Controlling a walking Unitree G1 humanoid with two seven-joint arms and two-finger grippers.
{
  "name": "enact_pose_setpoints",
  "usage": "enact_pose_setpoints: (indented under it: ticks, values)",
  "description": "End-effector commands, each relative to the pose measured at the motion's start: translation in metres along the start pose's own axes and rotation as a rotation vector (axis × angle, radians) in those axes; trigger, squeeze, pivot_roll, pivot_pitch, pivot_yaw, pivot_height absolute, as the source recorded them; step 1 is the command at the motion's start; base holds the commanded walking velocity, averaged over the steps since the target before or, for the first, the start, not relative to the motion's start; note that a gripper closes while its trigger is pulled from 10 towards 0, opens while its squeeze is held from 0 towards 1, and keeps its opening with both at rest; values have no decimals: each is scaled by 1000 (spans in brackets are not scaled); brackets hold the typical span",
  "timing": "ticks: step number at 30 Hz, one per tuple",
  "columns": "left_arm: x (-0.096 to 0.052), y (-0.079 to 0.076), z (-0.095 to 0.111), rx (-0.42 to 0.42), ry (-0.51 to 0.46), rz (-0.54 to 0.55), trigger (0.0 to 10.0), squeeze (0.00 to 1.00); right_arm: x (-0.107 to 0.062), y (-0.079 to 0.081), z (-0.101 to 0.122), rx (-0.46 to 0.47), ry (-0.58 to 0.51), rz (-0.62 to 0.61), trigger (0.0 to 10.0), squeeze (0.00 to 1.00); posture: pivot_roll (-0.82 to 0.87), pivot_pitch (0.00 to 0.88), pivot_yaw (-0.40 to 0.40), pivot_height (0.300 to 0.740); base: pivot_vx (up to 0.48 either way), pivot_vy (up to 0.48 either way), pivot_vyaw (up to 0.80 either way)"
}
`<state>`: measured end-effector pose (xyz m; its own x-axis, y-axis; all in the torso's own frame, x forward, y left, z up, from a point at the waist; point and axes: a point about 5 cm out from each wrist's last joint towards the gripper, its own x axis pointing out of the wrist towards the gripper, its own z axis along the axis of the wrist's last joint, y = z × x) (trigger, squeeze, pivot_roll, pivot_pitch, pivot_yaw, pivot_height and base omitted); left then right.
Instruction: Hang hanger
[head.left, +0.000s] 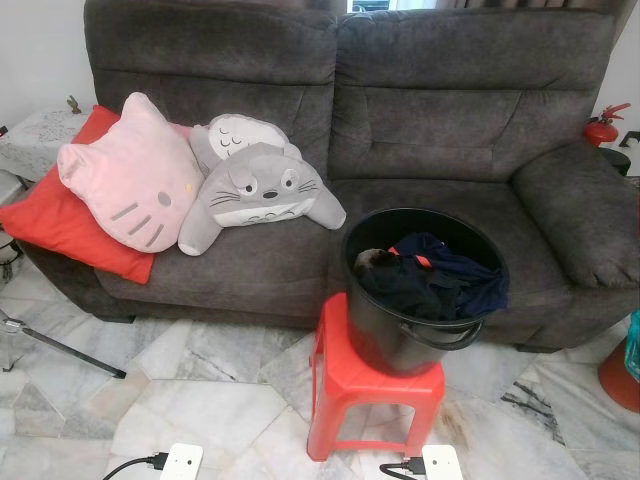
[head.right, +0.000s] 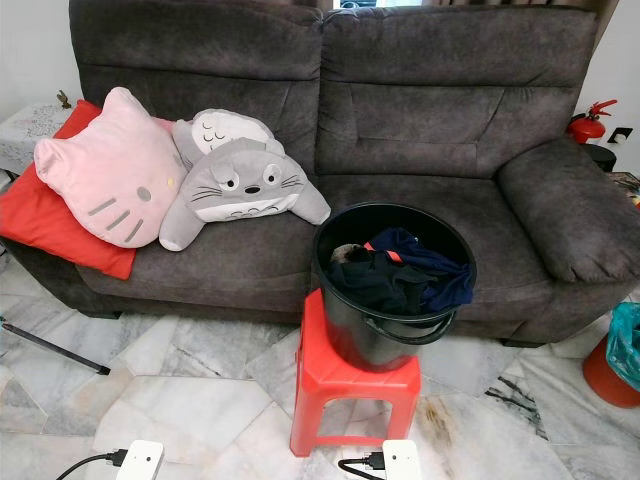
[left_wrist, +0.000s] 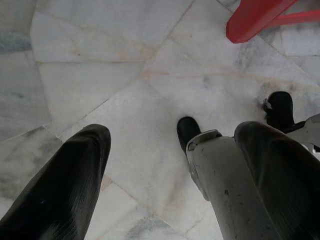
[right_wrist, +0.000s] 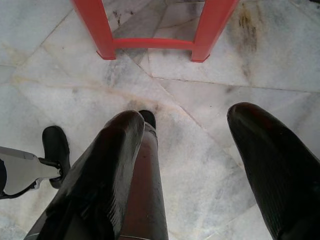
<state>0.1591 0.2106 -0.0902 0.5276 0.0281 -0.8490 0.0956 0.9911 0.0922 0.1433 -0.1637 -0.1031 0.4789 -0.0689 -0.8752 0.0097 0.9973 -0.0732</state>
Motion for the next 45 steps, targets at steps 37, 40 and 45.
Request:
enact_pose_setpoints:
  ticks: [37, 40, 45]
  values:
    - [0, -6, -3, 31, 6, -11, 10000, 0, 0, -4, -1, -9, 0, -14, 10000, 0, -69, 0, -26, 740, 0, -158, 0]
    - [0, -6, -2, 17, 1, -3, 10000, 0, 0, -4, -1, -12, 0, -13, 10000, 0, -68, 0, -26, 740, 0, 0, 0]
    - [0, -4, -2, 14, -1, 0, 10000, 0, 0, -4, -2, -13, 1, -12, 10000, 0, -68, 0, -26, 740, 0, 0, 0]
